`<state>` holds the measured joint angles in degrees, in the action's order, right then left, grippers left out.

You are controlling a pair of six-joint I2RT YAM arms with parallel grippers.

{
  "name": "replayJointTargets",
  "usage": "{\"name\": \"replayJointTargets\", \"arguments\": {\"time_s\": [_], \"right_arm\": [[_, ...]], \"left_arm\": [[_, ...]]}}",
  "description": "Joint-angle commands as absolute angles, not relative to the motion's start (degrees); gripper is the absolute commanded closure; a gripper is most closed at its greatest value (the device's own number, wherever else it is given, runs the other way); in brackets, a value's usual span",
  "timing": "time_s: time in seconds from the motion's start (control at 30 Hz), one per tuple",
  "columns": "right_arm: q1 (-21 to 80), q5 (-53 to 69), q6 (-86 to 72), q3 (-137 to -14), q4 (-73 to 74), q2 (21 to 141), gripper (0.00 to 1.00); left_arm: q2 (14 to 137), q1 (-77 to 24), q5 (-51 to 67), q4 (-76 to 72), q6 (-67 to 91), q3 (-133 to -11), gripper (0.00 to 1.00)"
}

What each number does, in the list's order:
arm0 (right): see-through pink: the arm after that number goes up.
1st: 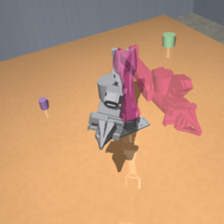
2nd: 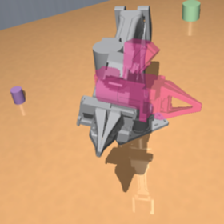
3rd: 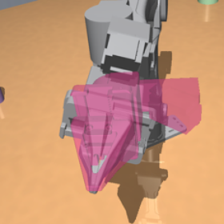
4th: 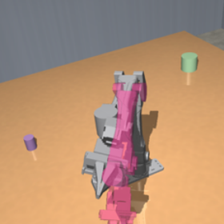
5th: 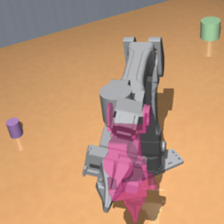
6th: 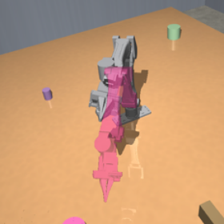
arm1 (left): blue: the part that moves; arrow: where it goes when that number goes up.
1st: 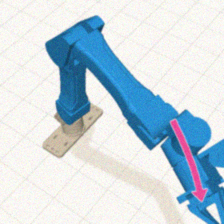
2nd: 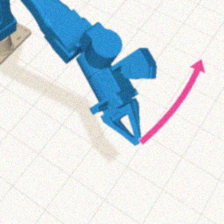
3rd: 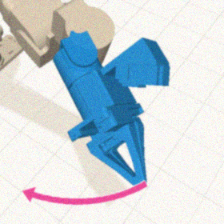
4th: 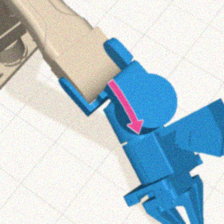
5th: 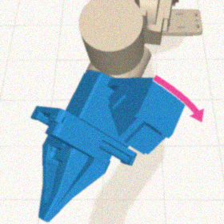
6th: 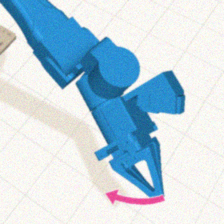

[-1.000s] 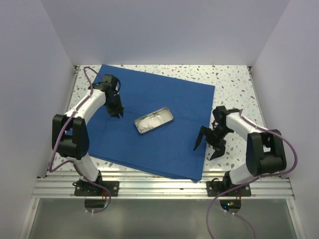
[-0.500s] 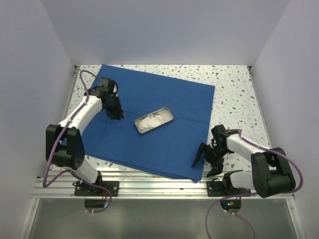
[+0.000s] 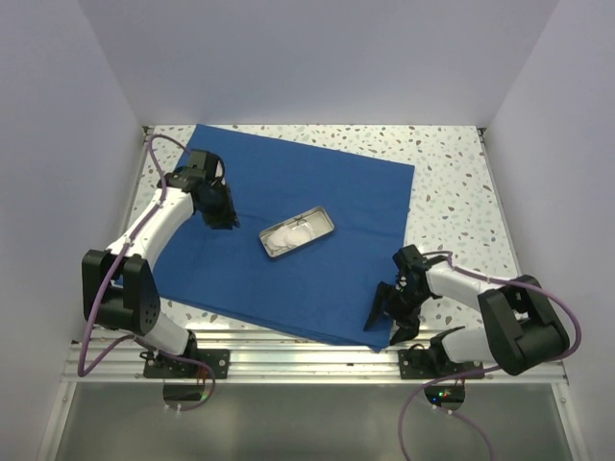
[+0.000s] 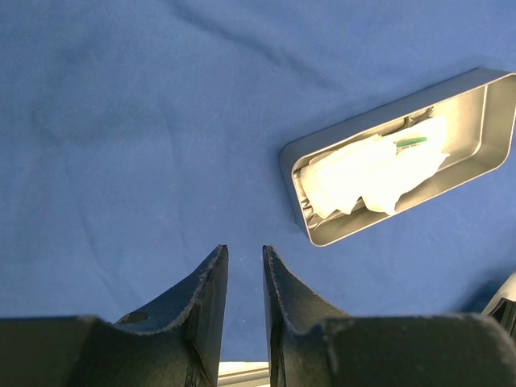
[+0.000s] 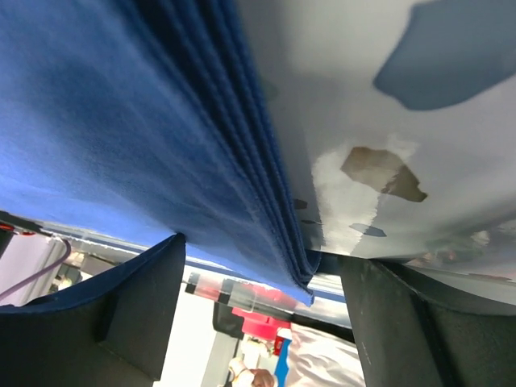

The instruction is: Prepare the surgical pack

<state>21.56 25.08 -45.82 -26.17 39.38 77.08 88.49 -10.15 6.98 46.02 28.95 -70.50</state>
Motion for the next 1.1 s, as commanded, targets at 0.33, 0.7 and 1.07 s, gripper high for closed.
{"name": "replayJointTargets", "arguments": {"time_s": [0.33,0.7,1.07], "right_arm": [[23.56,19.69,-39.64,-23.91,8.36,75.41,0.33],[23.82,23.20,-38.67,-32.77,15.53,71.99,0.68],[23.64,28.82,-36.57,-47.37,28.73,82.34,0.95]], "left_arm": [[85.78,-10.81,9.14,43.42,29.00,-69.17,0.71],[83.24,-12.04,8.00,45.88,30.06,-70.23,0.71],[81.56,-13.10,6.59,49.57,30.50,-69.61,0.70]]}}
